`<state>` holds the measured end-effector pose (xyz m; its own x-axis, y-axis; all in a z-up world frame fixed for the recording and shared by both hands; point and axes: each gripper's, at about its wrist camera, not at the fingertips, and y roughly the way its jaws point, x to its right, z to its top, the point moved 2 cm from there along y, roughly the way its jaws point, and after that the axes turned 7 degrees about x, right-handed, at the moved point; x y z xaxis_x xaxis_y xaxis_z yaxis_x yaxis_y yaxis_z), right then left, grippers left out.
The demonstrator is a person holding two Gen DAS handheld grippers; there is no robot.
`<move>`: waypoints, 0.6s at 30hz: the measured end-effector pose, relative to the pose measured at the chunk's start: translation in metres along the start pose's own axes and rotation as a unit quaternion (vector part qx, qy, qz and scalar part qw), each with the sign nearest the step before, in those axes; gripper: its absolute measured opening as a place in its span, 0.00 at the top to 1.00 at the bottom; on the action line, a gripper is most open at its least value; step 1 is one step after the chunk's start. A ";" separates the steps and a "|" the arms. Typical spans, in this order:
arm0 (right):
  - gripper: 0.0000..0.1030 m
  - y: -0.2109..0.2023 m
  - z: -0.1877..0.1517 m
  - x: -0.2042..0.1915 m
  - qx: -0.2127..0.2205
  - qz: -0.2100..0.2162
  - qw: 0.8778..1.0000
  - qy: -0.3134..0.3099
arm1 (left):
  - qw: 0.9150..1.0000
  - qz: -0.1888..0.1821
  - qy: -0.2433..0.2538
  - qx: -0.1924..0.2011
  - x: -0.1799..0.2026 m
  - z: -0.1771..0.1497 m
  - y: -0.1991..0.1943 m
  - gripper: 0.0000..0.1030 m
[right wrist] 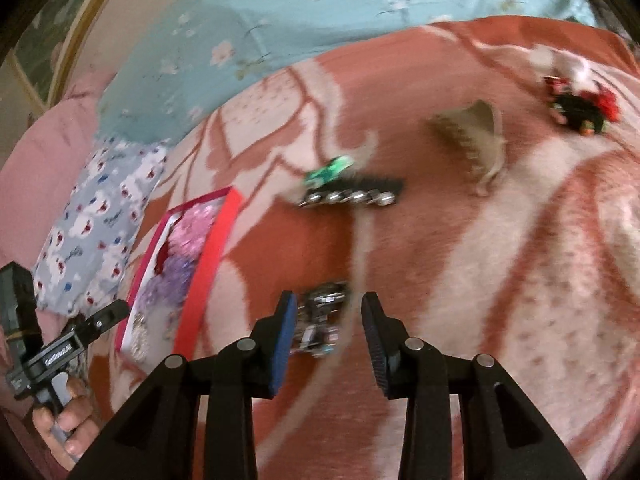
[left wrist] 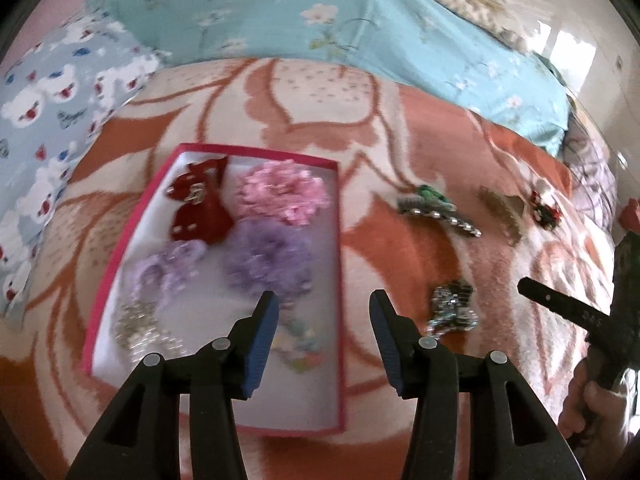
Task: Organize jewelry
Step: 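Grasp green braided scrunchie with left tool while right tool grasps beige claw clip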
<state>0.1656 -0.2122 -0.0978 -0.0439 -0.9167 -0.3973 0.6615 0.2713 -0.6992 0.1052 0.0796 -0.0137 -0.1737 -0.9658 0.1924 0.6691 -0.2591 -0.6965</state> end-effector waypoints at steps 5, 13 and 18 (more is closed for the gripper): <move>0.60 -0.007 0.010 0.026 0.015 -0.021 1.000 0.015 | 1.000 -0.013 0.022 -0.005 0.025 0.009 0.016 0.52; 0.60 -0.007 0.039 0.053 0.027 -0.052 0.998 0.012 | 0.998 -0.030 0.053 -0.016 0.069 0.033 0.066 0.49; 0.58 -0.003 0.064 0.064 0.040 -0.071 0.997 -0.005 | 0.997 -0.043 0.060 -0.030 0.091 0.051 0.107 0.47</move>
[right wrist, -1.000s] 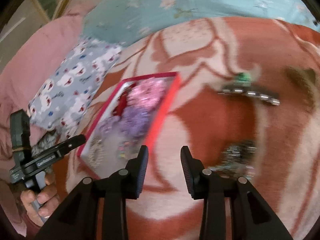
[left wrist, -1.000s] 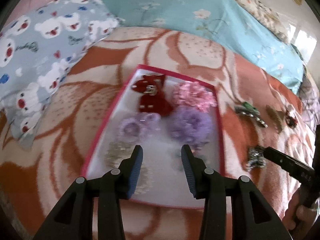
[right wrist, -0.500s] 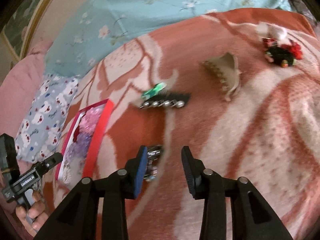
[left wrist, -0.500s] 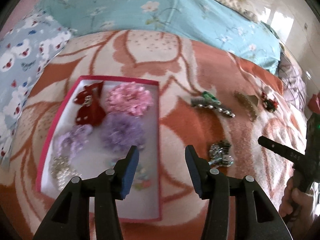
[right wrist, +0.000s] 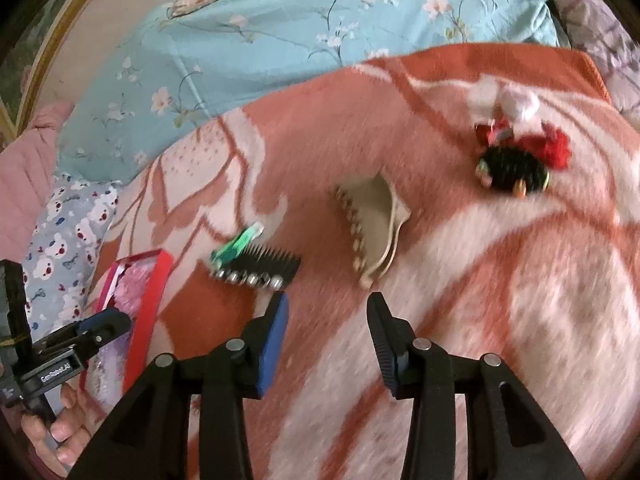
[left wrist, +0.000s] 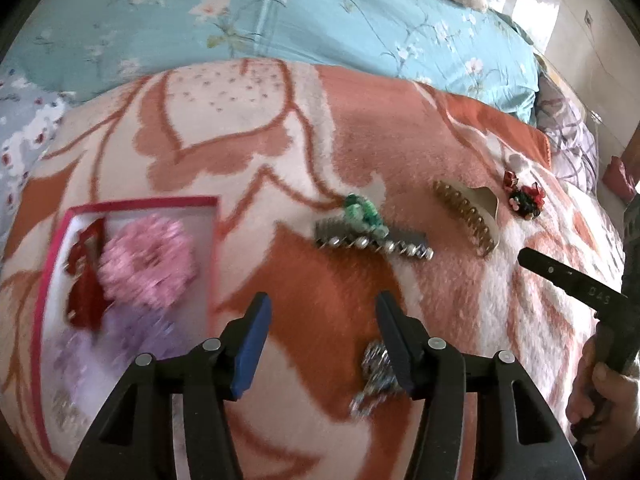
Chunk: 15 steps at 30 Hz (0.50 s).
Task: Organize jewelry
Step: 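Grasp green braided scrunchie with left tool while right tool grasps beige claw clip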
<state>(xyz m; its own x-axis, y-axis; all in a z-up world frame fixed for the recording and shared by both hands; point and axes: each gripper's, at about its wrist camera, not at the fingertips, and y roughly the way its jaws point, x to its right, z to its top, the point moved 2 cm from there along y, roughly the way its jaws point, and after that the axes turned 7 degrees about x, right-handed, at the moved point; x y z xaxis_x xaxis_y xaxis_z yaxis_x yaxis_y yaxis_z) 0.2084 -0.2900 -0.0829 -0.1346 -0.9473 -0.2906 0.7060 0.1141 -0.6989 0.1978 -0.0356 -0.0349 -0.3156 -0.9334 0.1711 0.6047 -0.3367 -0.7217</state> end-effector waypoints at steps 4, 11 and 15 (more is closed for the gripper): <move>0.58 0.012 0.017 0.009 0.003 -0.010 1.000 -0.006 | 1.000 -0.011 -0.004 -0.017 0.009 0.018 0.041 0.43; 0.51 0.038 0.041 0.022 0.007 -0.031 0.999 -0.021 | 0.998 -0.022 -0.016 -0.049 0.019 0.045 0.111 0.43; 0.51 0.057 0.049 0.028 0.003 -0.040 0.999 -0.027 | 0.998 -0.019 -0.012 -0.065 0.025 0.055 0.147 0.43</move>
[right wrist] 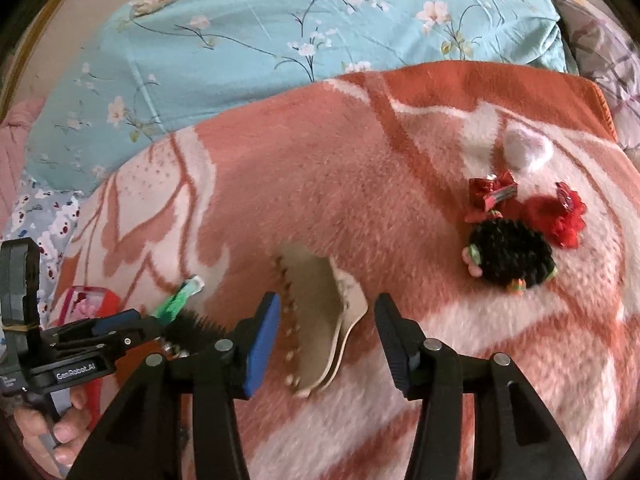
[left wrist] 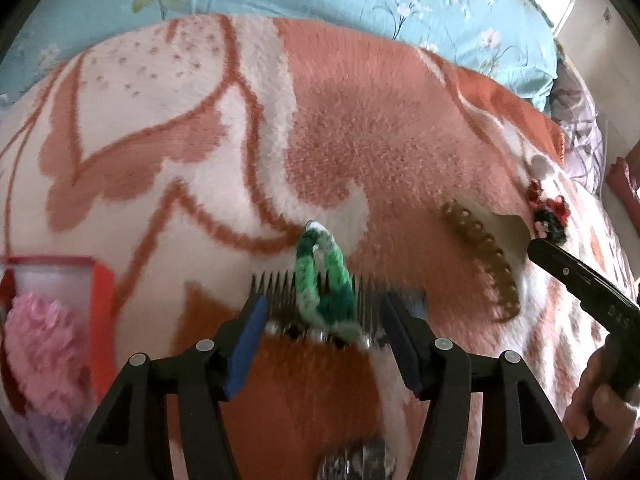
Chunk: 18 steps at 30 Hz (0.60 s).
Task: Organize jewelry
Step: 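Grasp green braided scrunchie with left tool while right tool grasps beige claw clip, then carry green scrunchie with left tool while right tool carries claw clip over box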
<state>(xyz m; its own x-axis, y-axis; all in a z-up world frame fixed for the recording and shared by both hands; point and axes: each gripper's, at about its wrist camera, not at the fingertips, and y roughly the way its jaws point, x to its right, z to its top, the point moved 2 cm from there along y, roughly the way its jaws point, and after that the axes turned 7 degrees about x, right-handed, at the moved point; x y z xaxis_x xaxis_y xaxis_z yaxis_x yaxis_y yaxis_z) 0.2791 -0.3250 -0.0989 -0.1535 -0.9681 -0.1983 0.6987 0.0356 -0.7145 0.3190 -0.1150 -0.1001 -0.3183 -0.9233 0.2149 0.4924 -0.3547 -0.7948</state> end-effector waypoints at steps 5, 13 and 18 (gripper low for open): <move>0.77 0.023 -0.003 0.001 -0.010 -0.004 1.000 -0.016 | 1.000 0.001 0.008 -0.018 0.003 0.001 0.032 0.70; 0.96 0.010 -0.002 -0.004 0.000 0.011 1.000 -0.025 | 0.999 -0.012 -0.007 0.028 -0.007 0.002 0.011 0.80; 0.96 -0.004 -0.008 -0.010 0.001 0.036 0.999 -0.008 | 0.999 -0.018 -0.013 0.050 -0.012 -0.007 -0.017 0.81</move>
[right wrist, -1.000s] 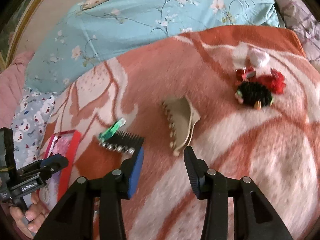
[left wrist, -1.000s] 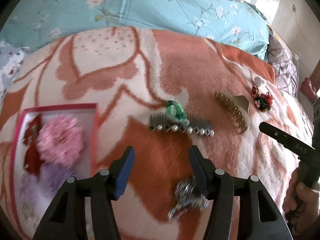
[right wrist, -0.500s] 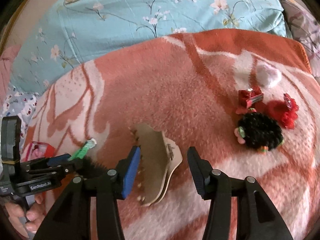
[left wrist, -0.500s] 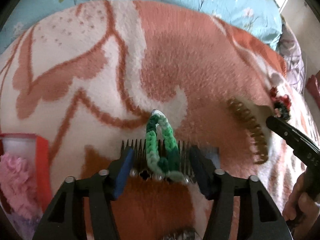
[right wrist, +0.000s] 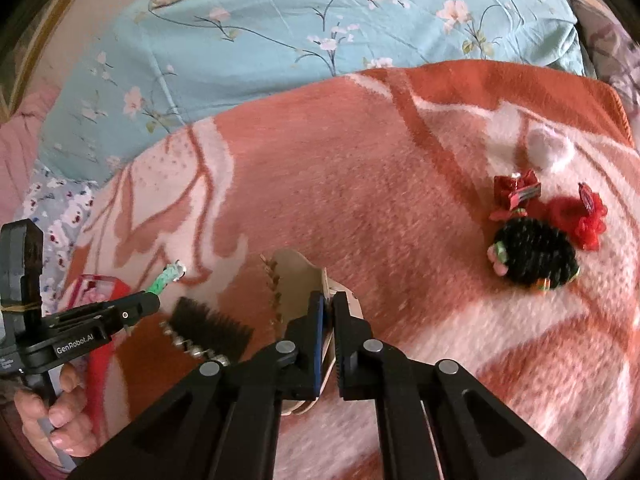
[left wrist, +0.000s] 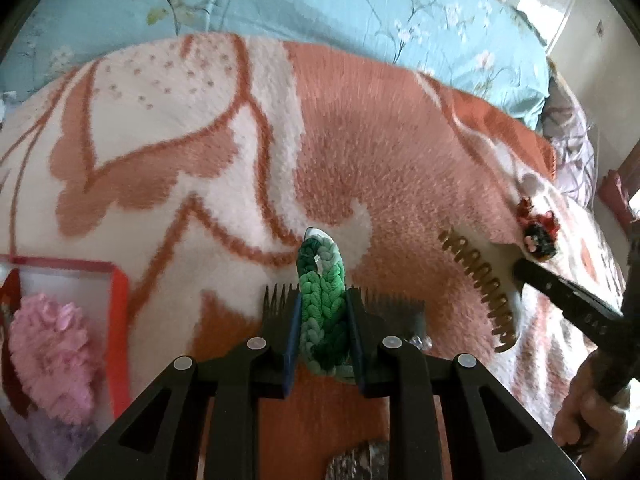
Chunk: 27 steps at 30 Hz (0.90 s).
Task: Organize jewelry
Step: 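Carry green scrunchie with left tool while right tool carries claw clip over box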
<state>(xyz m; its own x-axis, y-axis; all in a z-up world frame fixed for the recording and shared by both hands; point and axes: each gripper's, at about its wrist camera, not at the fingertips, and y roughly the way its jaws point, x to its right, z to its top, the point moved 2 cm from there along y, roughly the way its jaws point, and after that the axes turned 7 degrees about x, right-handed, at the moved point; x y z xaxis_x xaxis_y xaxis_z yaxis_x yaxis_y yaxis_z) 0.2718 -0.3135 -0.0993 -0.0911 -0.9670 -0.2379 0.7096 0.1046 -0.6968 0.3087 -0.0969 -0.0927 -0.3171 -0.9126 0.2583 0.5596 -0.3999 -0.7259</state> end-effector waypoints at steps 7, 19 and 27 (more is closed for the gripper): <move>0.96 -0.028 -0.012 -0.022 0.009 0.033 0.999 0.013 | 0.999 -0.007 -0.012 0.030 -0.009 -0.021 -0.058 0.81; 0.96 -0.049 -0.045 -0.079 0.002 0.083 0.996 0.009 | 0.997 0.006 -0.038 0.060 -0.047 -0.079 -0.166 0.81; 0.96 -0.058 -0.058 -0.117 -0.006 0.111 0.994 -0.001 | 0.995 0.026 -0.051 0.080 -0.071 -0.102 -0.217 0.81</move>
<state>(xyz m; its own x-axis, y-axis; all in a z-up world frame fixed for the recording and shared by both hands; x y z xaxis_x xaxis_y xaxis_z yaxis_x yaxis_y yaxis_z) 0.2010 -0.1926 -0.0705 0.0686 -0.9206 -0.3845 0.7035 0.3179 -0.6356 0.1321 0.0637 -0.0190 -0.2093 -0.9330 0.2928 0.6903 -0.3531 -0.6315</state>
